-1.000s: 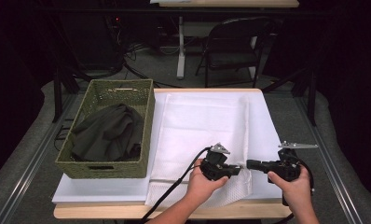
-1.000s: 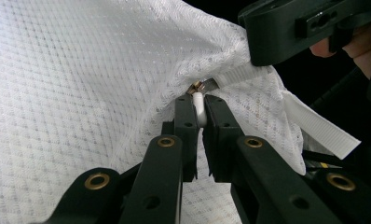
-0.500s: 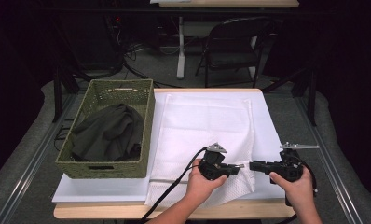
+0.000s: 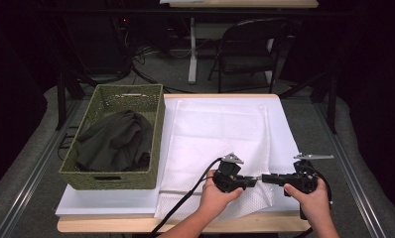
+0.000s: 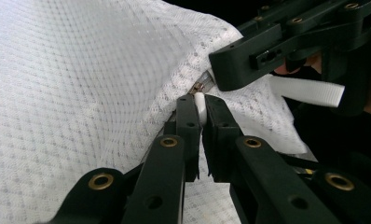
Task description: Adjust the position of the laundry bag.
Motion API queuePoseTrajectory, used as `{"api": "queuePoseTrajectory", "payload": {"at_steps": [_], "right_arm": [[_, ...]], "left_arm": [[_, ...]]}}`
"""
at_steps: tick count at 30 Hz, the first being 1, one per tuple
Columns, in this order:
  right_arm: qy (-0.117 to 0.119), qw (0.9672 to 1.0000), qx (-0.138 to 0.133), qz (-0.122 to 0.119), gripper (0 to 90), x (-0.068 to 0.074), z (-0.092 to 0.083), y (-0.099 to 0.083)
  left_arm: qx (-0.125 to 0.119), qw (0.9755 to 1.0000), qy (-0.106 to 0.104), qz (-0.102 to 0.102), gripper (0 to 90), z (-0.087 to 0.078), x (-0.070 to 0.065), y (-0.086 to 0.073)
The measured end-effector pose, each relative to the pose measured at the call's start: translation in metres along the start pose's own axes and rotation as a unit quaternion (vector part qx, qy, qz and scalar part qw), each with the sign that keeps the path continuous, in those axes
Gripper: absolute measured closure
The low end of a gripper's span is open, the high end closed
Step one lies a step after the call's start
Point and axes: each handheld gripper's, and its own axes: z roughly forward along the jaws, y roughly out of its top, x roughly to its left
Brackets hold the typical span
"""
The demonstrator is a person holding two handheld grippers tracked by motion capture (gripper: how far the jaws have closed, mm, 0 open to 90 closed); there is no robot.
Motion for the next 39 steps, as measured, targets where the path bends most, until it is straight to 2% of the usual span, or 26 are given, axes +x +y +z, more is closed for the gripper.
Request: {"api": "queuePoseTrajectory", "payload": {"at_steps": [2, 18, 27, 30, 33, 36, 39], "right_arm": [[0.007, 1.0, 0.001, -0.002, 82.6, 0.0006, -0.0005, 0.0], [0.005, 0.9999, 0.004, -0.008, 83.4, 0.004, 0.0006, -0.0002], [0.002, 0.9999, -0.001, -0.014, 83.4, 0.0048, 0.0016, -0.0008], [-0.002, 0.9999, -0.002, -0.015, 83.4, 0.0054, 0.0018, -0.001], [-0.008, 0.9998, -0.001, -0.019, 83.4, 0.006, 0.0019, -0.0011], [-0.011, 0.9997, -0.002, -0.022, 83.4, 0.0064, 0.0016, -0.0012], [-0.012, 0.9996, -0.001, -0.024, 83.4, 0.0062, 0.0005, -0.0012]], "left_arm": [[-0.003, 1.0, -0.004, -0.005, 84.5, -0.0004, 0.0005, 0.0005], [-0.007, 0.9999, -0.002, -0.013, 84.1, -0.0015, 0.0012, 0.0008], [-0.012, 0.9998, 0.012, -0.007, 84.3, -0.0009, -0.0011, 0.0008], [-0.012, 0.9998, 0.012, -0.011, 85.1, -0.0006, -0.0008, 0.001], [-0.009, 0.9995, 0.006, -0.031, 85.2, -0.0001, 0.0004, 0.0017], [-0.005, 0.9994, -0.002, -0.034, 85.3, -0.0008, 0.0016, 0.0026], [-0.007, 0.9997, -0.003, -0.024, 85.2, -0.0015, 0.0007, 0.0023]]}}
